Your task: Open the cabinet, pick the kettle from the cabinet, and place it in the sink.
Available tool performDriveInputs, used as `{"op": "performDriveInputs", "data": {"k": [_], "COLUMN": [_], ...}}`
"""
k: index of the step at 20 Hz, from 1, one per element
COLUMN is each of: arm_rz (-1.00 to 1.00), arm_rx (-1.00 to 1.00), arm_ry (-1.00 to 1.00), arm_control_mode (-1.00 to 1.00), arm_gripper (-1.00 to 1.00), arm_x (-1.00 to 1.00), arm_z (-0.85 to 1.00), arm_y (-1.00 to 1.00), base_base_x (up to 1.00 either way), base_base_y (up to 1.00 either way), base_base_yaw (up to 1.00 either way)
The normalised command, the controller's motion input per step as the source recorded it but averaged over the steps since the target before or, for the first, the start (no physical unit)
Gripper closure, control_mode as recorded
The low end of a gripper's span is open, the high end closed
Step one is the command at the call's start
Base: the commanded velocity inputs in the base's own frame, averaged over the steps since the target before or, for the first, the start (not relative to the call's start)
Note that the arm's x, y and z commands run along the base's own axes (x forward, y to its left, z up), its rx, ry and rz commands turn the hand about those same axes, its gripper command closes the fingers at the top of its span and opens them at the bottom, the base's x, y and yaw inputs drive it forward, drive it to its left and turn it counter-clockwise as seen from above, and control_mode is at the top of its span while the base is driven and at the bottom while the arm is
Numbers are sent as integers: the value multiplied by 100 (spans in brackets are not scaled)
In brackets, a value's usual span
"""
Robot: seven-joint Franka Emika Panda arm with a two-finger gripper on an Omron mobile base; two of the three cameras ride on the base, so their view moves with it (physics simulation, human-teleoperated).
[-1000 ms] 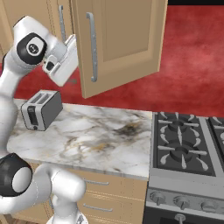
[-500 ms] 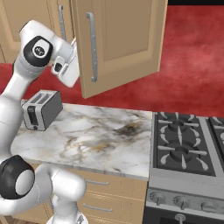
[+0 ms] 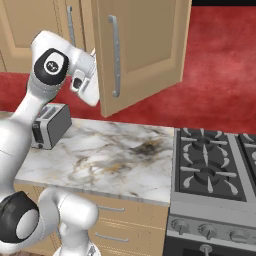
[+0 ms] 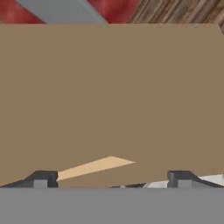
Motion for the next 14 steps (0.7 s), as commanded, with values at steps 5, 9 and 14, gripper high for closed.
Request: {"op": "performDriveInputs", "data": {"k": [5,9,14], "arm_rz": [-7,-2,0], "arm_rx": [-5,-5,-6], "arm_ry": [12,15,16], "arm_control_mode": [-100,-100,-100], "arm_gripper": [-100,-100,-100], "arm_x": [-31,-28,-23], "arm_z": [7,5,1], "arm_y": [-54,-58,-59], "base_base_x": [0,0,0], "base_base_y": [0,0,0], "base_base_yaw": [0,0,0]}}
